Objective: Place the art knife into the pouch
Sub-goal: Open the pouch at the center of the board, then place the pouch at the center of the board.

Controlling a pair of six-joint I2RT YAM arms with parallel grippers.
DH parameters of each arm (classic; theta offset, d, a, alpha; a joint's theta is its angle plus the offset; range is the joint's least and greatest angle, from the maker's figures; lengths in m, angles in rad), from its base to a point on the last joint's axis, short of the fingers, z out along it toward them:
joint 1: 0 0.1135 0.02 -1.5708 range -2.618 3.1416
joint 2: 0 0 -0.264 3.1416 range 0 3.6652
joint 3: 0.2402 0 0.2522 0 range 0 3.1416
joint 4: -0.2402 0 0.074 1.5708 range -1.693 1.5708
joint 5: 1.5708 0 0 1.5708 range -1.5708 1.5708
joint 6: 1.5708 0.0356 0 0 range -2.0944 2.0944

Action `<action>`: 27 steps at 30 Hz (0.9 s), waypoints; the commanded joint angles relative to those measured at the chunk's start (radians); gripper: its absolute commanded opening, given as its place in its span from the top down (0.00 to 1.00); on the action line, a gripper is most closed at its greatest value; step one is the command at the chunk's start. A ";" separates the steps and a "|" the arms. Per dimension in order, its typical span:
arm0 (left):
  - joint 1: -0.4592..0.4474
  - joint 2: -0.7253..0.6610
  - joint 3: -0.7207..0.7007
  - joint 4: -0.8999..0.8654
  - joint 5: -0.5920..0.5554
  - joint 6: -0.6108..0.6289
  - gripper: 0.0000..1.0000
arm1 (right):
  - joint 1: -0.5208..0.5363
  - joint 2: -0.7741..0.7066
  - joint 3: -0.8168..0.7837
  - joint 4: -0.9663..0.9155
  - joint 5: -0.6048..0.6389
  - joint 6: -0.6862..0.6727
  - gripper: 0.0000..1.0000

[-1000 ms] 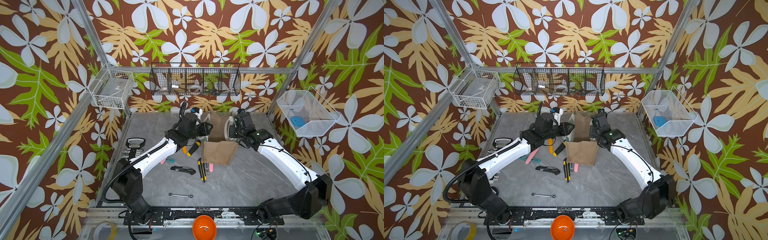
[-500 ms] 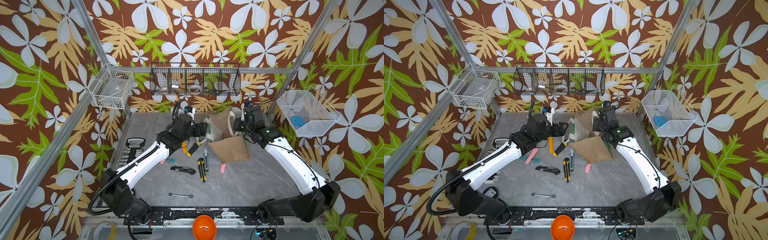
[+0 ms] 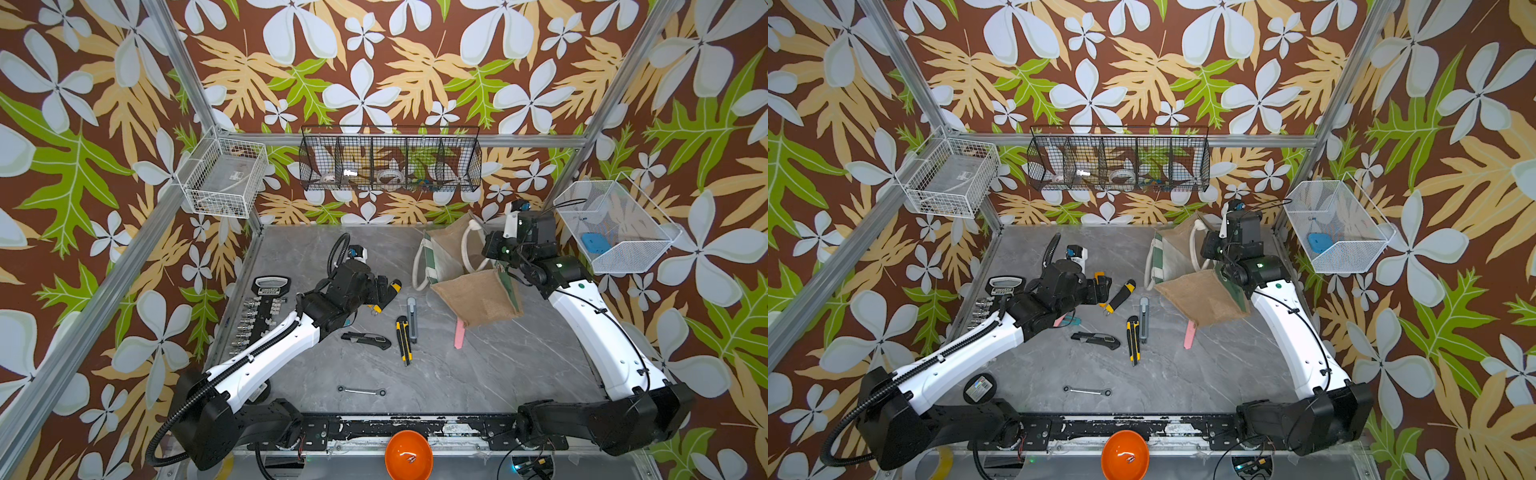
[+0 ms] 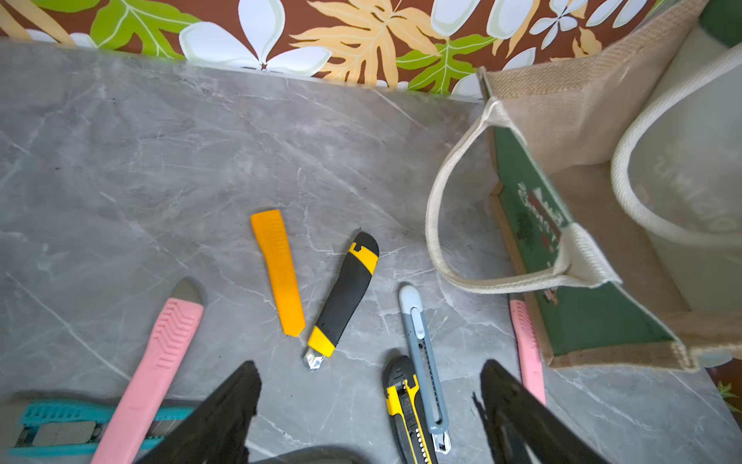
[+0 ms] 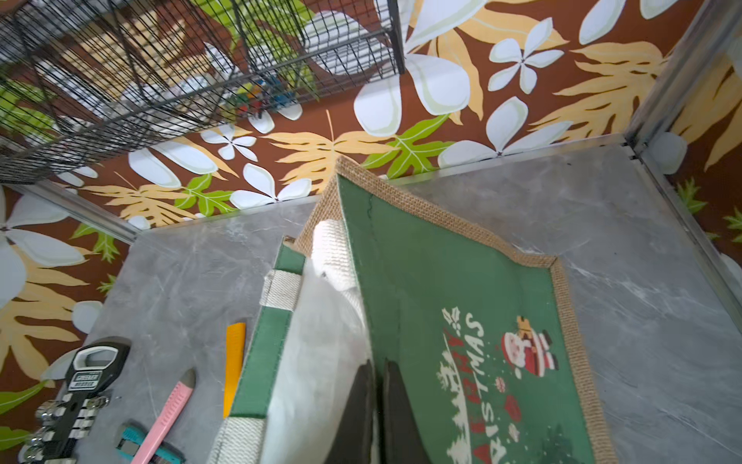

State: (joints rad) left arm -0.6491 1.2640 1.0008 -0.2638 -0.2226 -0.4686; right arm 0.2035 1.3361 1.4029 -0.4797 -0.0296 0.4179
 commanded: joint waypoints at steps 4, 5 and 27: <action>-0.001 -0.010 -0.056 -0.020 -0.034 -0.037 0.11 | -0.008 -0.014 0.030 0.019 -0.039 -0.001 1.00; -0.001 -0.010 -0.064 -0.024 -0.034 -0.038 0.12 | -0.009 -0.022 0.033 0.012 -0.019 -0.004 1.00; 0.000 -0.032 -0.282 0.034 0.053 -0.197 0.11 | -0.151 -0.161 -0.280 0.074 -0.104 0.038 1.00</action>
State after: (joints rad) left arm -0.6491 1.2274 0.7250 -0.2546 -0.1864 -0.6350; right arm 0.0635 1.1797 1.1435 -0.4290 -0.1047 0.4446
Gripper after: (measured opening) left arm 0.895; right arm 0.050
